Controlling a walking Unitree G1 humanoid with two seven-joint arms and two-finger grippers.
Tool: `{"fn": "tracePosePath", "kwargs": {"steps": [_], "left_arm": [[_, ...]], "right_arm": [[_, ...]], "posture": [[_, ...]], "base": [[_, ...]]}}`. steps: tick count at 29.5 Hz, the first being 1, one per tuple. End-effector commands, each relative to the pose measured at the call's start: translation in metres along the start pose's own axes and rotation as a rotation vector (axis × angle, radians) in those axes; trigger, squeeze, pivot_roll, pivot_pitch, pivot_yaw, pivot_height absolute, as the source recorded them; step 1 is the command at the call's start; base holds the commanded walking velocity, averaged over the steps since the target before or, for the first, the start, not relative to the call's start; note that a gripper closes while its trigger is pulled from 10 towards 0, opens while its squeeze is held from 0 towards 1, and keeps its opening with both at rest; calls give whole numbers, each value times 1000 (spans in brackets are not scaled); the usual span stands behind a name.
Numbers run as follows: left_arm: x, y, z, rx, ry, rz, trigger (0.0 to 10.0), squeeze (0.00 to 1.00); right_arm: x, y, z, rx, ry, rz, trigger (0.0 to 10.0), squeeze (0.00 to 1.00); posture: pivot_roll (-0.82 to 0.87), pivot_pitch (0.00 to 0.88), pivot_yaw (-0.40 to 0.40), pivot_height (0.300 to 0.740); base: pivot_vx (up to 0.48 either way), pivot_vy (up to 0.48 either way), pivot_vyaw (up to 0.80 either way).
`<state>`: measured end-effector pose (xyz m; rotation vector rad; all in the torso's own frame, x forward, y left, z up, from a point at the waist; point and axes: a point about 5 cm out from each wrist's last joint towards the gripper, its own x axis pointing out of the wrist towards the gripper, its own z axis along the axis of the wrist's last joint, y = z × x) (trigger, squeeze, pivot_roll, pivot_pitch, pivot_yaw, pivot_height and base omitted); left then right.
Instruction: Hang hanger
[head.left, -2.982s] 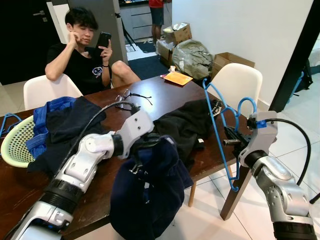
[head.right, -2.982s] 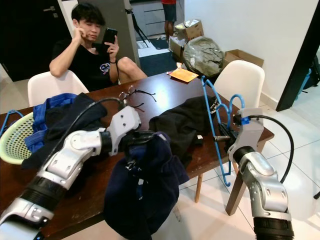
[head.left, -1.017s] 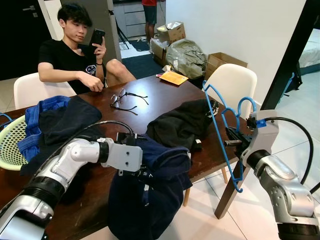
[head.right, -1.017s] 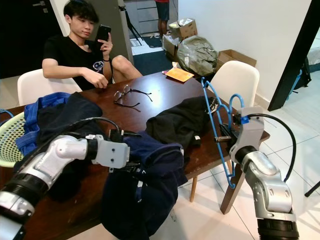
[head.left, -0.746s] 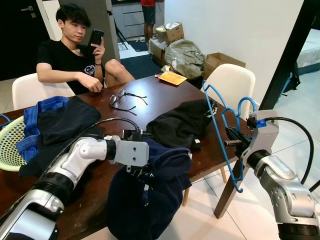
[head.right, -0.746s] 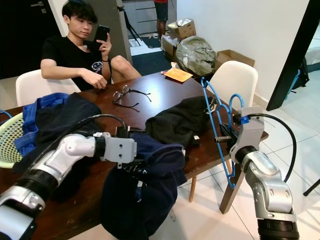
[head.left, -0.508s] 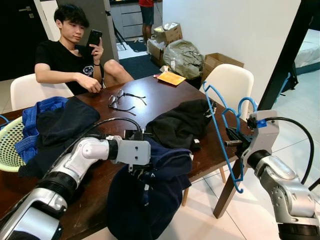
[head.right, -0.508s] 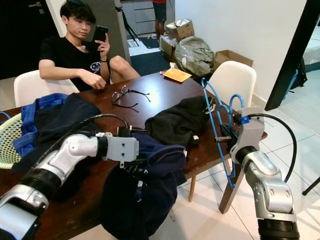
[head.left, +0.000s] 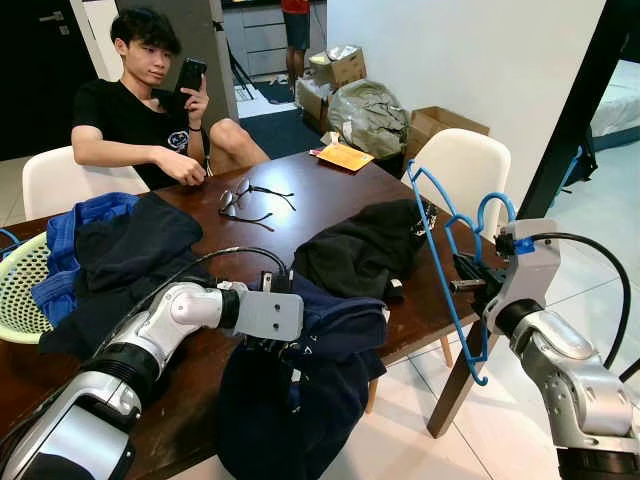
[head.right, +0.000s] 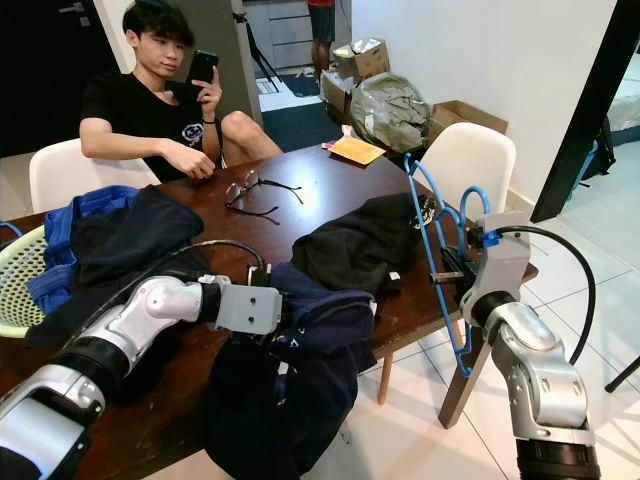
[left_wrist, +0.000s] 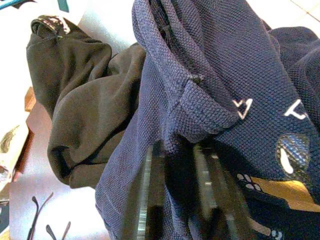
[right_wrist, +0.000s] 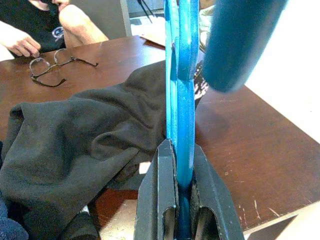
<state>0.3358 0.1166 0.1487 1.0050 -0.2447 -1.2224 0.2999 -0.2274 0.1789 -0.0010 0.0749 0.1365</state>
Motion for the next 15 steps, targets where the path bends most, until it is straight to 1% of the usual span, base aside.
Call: {"fn": "tracePosePath", "kwargs": {"steps": [1,10,12,13,14,15], "left_arm": [[2,2,1,18,4,-19,0,0],[0,7,0,19,8,-3,0,0],[-4,16,2,-26,-26,42,0,0],[-4,16,2,-26,-26,42,0,0],[-5,22,6,-62,-64,70,0,0],[-5,22,6,-62,-64,70,0,0]], "right_arm": [[-2,2,1,4,-4,5,10000,0],[0,2,3,5,-11,4,10000,0],[2,3,3,7,-15,4,10000,0],[2,3,3,7,-15,4,10000,0],[2,3,4,8,-18,5,10000,0],[2,3,4,8,-18,5,10000,0]], "posture": [[-73,4,34,740],[-70,0,34,740],[-63,0,33,740],[-63,0,33,740],[-62,0,33,740],[-62,0,33,740]], "base": [[0,0,0],[0,0,0],[0,0,0],[0,0,0],[0,0,0],[0,0,0]]}}
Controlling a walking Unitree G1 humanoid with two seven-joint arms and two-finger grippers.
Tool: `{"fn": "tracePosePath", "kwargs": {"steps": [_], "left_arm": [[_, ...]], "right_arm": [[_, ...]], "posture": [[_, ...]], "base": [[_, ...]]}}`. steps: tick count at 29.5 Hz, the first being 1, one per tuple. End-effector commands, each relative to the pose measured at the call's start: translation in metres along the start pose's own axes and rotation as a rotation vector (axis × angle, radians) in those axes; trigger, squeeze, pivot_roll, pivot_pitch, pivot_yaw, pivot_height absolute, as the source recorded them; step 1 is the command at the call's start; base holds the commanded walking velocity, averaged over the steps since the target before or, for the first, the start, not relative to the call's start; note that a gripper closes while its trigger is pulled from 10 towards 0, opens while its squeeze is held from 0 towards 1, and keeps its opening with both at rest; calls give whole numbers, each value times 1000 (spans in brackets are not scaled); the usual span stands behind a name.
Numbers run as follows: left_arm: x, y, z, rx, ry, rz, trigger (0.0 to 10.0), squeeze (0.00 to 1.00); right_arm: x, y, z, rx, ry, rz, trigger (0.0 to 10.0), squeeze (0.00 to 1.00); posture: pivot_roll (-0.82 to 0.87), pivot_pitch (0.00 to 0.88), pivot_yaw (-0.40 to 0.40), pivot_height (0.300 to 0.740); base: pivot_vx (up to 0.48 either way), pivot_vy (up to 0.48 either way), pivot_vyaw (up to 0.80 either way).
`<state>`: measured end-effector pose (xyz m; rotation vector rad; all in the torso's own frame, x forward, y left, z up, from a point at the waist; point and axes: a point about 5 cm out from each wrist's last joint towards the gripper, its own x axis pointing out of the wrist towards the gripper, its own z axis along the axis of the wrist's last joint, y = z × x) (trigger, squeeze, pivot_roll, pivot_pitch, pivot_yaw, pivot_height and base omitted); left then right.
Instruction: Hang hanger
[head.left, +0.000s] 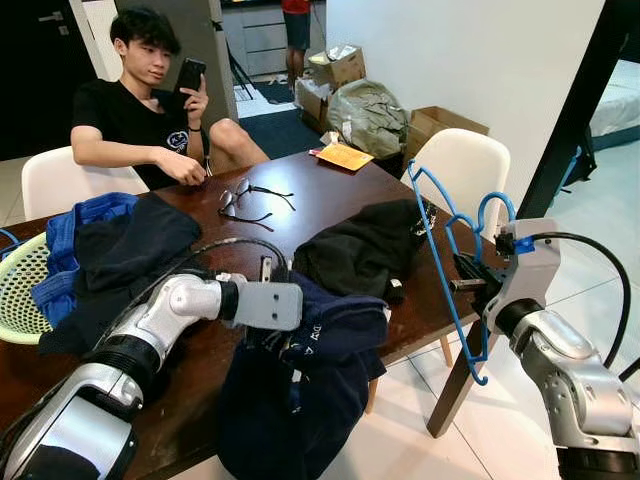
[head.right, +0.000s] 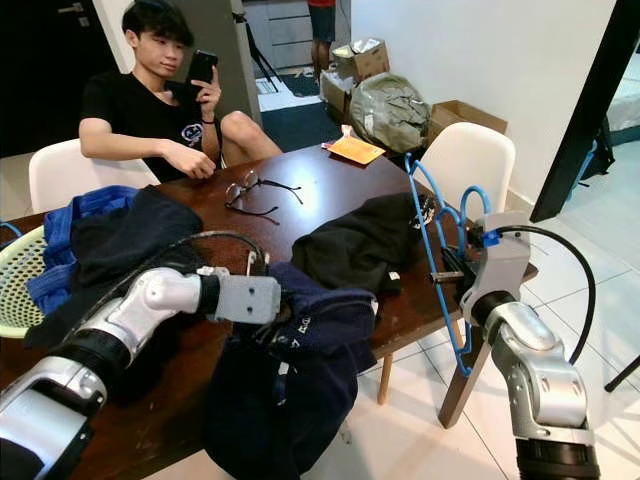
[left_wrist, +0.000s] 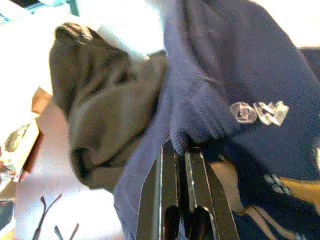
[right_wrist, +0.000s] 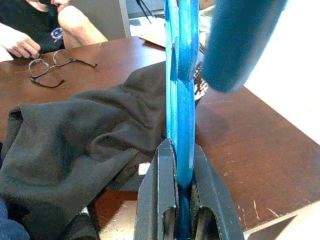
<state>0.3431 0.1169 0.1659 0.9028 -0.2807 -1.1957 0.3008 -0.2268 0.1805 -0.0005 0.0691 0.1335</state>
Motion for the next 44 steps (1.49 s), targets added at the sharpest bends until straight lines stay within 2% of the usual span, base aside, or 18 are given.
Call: {"fn": "tracePosePath", "kwargs": {"steps": [1,4,6,8,13,14,18,23,25,26,28,31,32,33,35,37,39,44], "left_arm": [[-1,8,4,-25,-32,24,0,0],[-4,26,25,-199,-200,103,0,0],[-4,26,25,-199,-200,103,0,0],[-23,46,66,-410,-481,86,0,0],[-30,50,81,-460,-567,46,0,0],[-45,59,95,-496,-657,42,0,0],[-69,75,102,-514,-729,92,0,0],[-77,79,101,-508,-727,122,0,0],[-80,81,95,-497,-692,157,0,0],[-83,89,82,-475,-624,271,0,0],[-83,89,82,-475,-624,271,0,0],[-118,141,56,-417,-461,728,0,0],[-118,141,56,-417,-461,728,0,0],[-133,158,60,-372,-431,832,0,0],[-133,158,60,-372,-431,832,0,0],[-149,172,73,-342,-434,894,0,0],[-161,186,102,-291,-485,904,0,0],[-144,174,111,-315,-518,799,0,0]], "right_arm": [[2,3,2,8,-13,8,10000,0],[5,5,3,15,-21,9,10000,0],[5,5,3,15,-21,9,10000,0],[8,8,2,30,-29,14,10000,0],[9,9,2,34,-31,15,10000,0],[12,12,1,44,-35,19,10000,0],[16,16,0,60,-40,26,10000,0],[18,18,-1,66,-41,27,10000,0],[19,20,-2,71,-43,27,10000,0],[20,21,-2,74,-44,28,10000,0],[20,21,-2,74,-44,28,10000,0],[19,20,-3,77,-46,24,10000,0],[19,20,-3,77,-46,24,10000,0],[19,20,-3,77,-46,23,10000,0],[19,20,-3,77,-46,23,10000,0],[20,20,-3,78,-48,21,10000,0],[21,21,-3,79,-50,22,10000,0],[21,23,-5,82,-51,24,10000,0]], "posture": [[-59,0,34,740],[-52,0,37,740],[-52,0,37,740],[-35,0,40,740],[-33,0,40,740],[-18,0,44,740],[0,0,50,740],[6,0,52,740],[9,0,54,740],[8,0,55,740],[8,0,55,740],[12,0,53,740],[12,0,53,740],[15,0,52,740],[15,0,52,740],[20,0,52,740],[25,0,55,740],[25,0,57,740]], "base": [[0,0,0],[0,0,0],[0,0,0],[0,0,0],[0,0,0],[0,0,0],[0,0,0],[0,0,0],[0,0,0],[0,0,0],[0,0,0],[0,0,0],[0,0,0],[0,0,0],[0,0,0],[0,0,0],[0,0,0],[0,0,0]]}}
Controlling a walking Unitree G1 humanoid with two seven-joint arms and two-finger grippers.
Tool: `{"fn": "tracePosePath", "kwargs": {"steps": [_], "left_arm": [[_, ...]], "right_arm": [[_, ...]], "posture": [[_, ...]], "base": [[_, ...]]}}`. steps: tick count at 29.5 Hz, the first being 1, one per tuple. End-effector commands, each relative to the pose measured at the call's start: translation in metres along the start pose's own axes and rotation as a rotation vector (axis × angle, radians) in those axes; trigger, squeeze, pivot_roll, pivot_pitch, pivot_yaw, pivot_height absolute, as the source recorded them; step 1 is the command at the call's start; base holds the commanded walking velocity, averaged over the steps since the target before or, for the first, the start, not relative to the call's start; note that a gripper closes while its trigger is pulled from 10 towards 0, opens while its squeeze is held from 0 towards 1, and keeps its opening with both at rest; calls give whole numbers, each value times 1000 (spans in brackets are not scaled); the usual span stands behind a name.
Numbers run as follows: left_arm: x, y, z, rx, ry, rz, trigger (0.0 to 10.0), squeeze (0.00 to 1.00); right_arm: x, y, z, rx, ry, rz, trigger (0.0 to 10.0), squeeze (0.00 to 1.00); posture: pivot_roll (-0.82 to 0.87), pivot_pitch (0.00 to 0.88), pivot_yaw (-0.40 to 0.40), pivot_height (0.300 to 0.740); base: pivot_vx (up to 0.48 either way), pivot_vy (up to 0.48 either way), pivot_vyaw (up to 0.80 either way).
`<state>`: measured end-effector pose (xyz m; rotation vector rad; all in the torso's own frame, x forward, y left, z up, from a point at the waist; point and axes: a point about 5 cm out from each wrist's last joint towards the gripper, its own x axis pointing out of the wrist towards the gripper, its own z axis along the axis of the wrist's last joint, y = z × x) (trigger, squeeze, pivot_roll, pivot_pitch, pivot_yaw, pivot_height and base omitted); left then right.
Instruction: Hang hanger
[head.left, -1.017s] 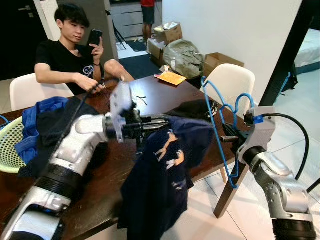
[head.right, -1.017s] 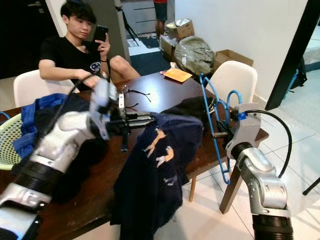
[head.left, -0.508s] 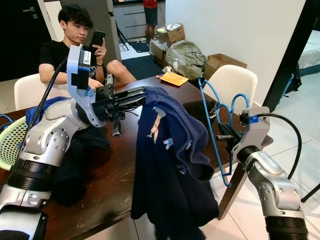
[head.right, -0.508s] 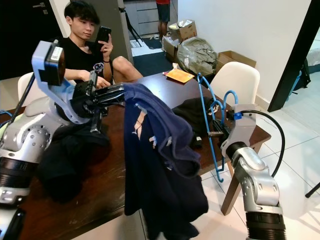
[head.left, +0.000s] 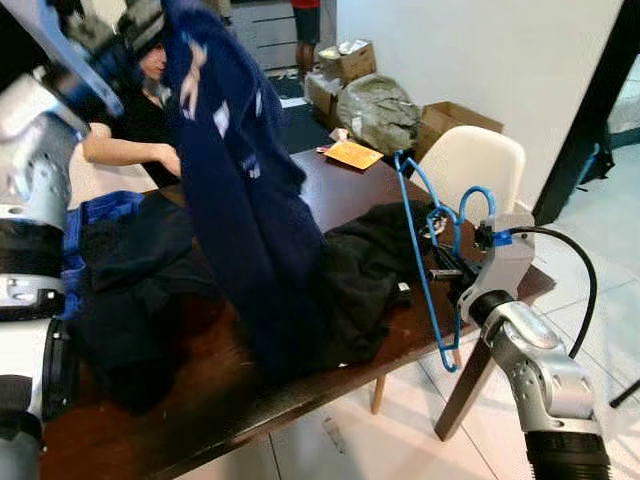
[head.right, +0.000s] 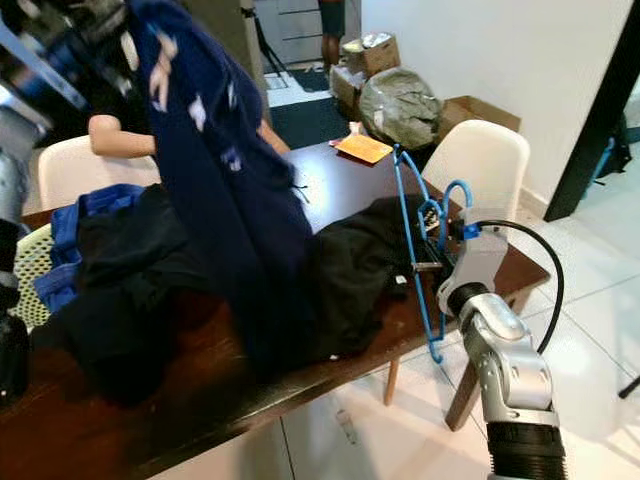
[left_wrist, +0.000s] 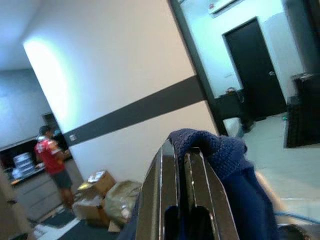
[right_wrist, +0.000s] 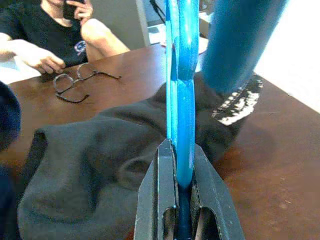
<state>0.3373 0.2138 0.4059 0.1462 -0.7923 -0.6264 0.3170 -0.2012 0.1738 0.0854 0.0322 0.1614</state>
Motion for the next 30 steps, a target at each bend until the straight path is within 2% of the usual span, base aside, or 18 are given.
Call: {"fn": "tracePosePath", "kwargs": {"steps": [1,3,4,5,6,7,10,12,21,22,23,24,25,26,27,28,29,30], "left_arm": [[-8,-19,-24,-91,63,-36,0,0],[-25,-43,-55,-184,135,-39,0,0],[-25,-43,-55,-184,135,-39,0,0],[-39,-64,-75,-248,180,-41,0,0],[-46,-76,-85,-277,204,-49,0,0],[-46,-76,-85,-277,204,-49,0,0],[-64,-106,-105,-353,265,-41,0,0],[-74,-116,-112,-397,297,3,0,0],[-83,-114,-109,-416,343,49,0,0],[-92,-114,-109,-406,401,23,0,0],[-92,-114,-109,-406,401,23,0,0],[-110,-111,-115,-338,541,-39,0,0],[-110,-111,-115,-338,541,-39,0,0],[-131,-107,-120,-257,683,-96,0,0],[-131,-107,-120,-257,683,-96,0,0],[-152,-101,-124,-180,818,-134,0,0],[-165,-98,-125,-127,898,-144,0,0],[-165,-98,-125,-127,898,-144,0,0]], "right_arm": [[1,1,-2,-1,-5,-5,10000,0],[0,1,-3,-1,-1,-2,10000,0],[0,1,-3,-1,-1,-2,10000,0],[-1,1,-3,-2,0,-2,10000,0],[-2,1,-3,-2,2,-2,10000,0],[-2,1,-3,-2,2,-2,10000,0],[-3,0,-4,-6,10,2,10000,0],[-3,1,-5,-6,14,7,10000,0],[-2,3,-6,-12,22,17,10000,0],[-2,3,-6,-13,22,19,10000,0],[-2,3,-6,-13,22,19,10000,0],[-3,3,-6,-15,24,19,10000,0],[-3,3,-6,-15,24,19,10000,0],[-3,2,-6,-16,26,19,10000,0],[-3,2,-6,-16,26,19,10000,0],[-4,2,-6,-18,28,19,10000,0],[-5,1,-7,-19,31,19,10000,0],[-5,1,-7,-19,31,19,10000,0]], "posture": [[25,0,57,740],[22,0,59,740],[22,0,59,740],[24,0,55,740],[24,0,55,740],[24,0,55,740],[31,0,51,740],[31,0,50,740],[33,0,45,740],[31,0,47,740],[31,0,47,740],[29,0,47,740],[29,0,47,740],[29,0,48,740],[29,0,48,740],[34,0,48,740],[35,0,47,740],[35,0,47,740]], "base": [[0,0,0],[0,0,0],[0,0,0],[0,0,0],[0,0,0],[0,0,0],[0,0,0],[0,0,0],[0,0,0],[0,0,0],[0,0,0],[0,0,0],[0,0,0],[0,0,0],[0,0,0],[0,0,0],[0,0,0],[0,0,0]]}}
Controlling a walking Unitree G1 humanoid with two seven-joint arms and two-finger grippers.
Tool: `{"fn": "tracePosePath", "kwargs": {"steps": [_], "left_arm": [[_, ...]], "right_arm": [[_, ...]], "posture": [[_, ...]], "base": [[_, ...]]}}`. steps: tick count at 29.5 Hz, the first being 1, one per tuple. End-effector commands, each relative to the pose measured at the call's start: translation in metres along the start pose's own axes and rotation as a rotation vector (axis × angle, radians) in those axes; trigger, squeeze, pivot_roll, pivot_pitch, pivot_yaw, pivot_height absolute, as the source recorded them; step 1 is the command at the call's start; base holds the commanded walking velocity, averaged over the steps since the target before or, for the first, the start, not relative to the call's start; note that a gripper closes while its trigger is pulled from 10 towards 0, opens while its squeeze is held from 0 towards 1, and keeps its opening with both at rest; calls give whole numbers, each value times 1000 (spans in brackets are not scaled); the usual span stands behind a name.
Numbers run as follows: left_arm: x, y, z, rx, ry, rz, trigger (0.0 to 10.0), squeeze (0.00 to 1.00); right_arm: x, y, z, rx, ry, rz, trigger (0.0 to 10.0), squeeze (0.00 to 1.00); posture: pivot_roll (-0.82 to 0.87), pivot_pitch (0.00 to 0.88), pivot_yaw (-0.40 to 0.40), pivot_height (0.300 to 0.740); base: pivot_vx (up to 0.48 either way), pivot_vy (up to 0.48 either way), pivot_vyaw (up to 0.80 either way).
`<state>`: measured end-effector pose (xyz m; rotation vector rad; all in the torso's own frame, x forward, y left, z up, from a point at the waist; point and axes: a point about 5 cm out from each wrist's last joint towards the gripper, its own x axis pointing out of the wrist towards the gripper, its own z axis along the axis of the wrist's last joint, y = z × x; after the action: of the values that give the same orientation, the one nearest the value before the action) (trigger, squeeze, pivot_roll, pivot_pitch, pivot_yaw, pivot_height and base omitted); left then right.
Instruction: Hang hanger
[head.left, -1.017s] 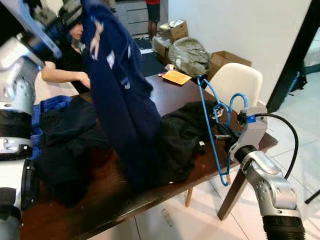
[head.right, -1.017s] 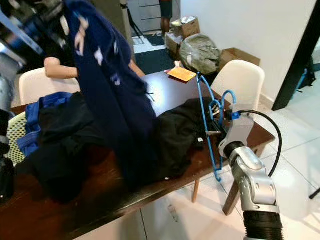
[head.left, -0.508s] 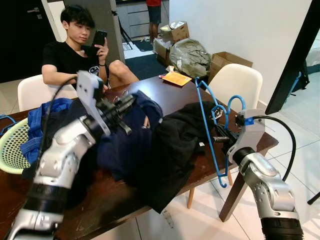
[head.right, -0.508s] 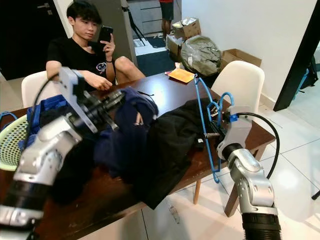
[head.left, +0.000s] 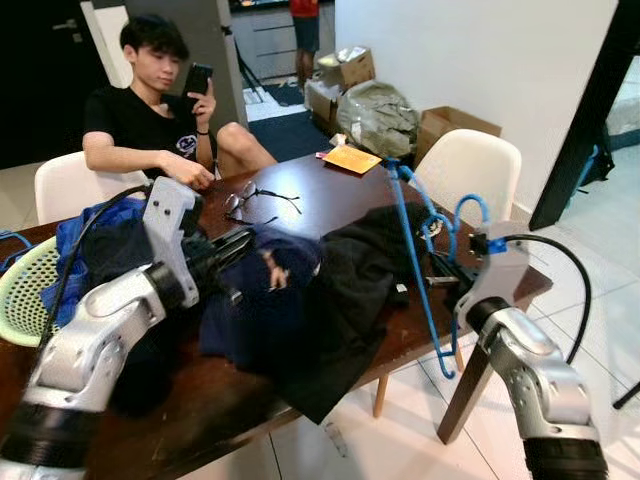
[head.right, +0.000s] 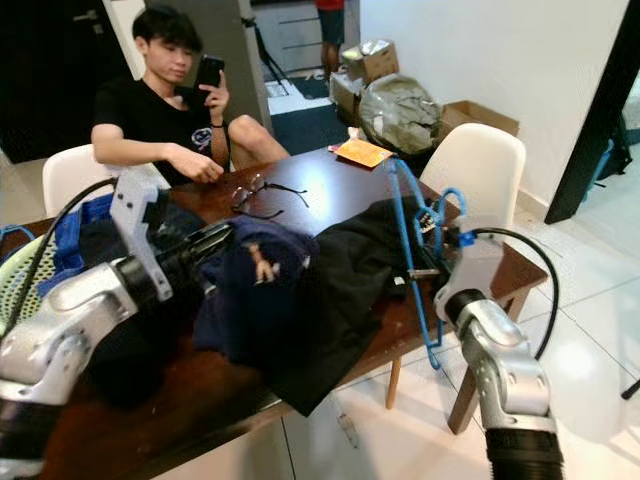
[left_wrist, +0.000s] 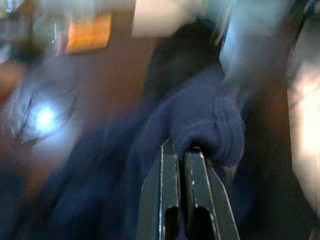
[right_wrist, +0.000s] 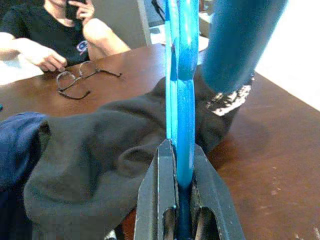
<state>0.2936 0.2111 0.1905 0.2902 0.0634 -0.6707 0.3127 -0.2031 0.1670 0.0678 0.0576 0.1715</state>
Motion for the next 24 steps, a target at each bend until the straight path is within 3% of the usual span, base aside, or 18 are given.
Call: {"fn": "tracePosePath", "kwargs": {"steps": [1,6,9,10,13,14,16,17,18,22,23,24], "left_arm": [[-3,1,-10,25,74,1,0,0],[-11,2,-24,61,170,56,0,0],[-11,-6,-33,43,202,72,0,0],[-9,-15,-34,36,185,43,1020,0],[-9,-15,-34,36,185,43,1020,0],[-6,-27,-30,-17,128,-13,4471,4],[-6,-27,-30,-17,128,-13,4471,4],[-5,-36,-25,-48,76,-68,5294,769],[-5,-43,-20,-42,28,-125,10000,1000],[-6,-47,-16,-33,2,-158,10000,1000],[-8,-53,-14,5,-17,-208,10000,118],[-11,-57,-12,40,-23,-250,10000,0]], "right_arm": [[0,3,0,-4,3,11,10000,0],[-1,4,-1,-5,8,15,10000,0],[0,5,-1,-8,11,23,10000,0],[0,5,0,-10,11,25,10000,0],[0,5,0,-10,11,25,10000,0],[0,5,0,-11,11,25,10000,0],[0,5,0,-11,11,25,10000,0],[0,5,0,-12,11,26,10000,0],[-1,5,0,-11,12,26,10000,0],[-1,5,0,-11,13,25,10000,0],[-2,5,-1,-10,16,23,10000,0],[-3,5,-2,-9,18,22,10000,0]], "posture": [[35,0,47,740],[35,0,43,740],[34,0,40,740],[33,0,40,740],[33,0,40,740],[33,0,40,740],[33,0,40,740],[34,0,42,740],[35,0,48,740],[35,0,48,740],[42,1,47,740],[42,1,47,740]], "base": [[0,0,0],[0,0,0],[0,0,0],[0,0,0],[0,0,0],[0,0,0],[0,0,0],[0,0,0],[0,0,0],[0,0,0],[0,0,0],[0,0,0]]}}
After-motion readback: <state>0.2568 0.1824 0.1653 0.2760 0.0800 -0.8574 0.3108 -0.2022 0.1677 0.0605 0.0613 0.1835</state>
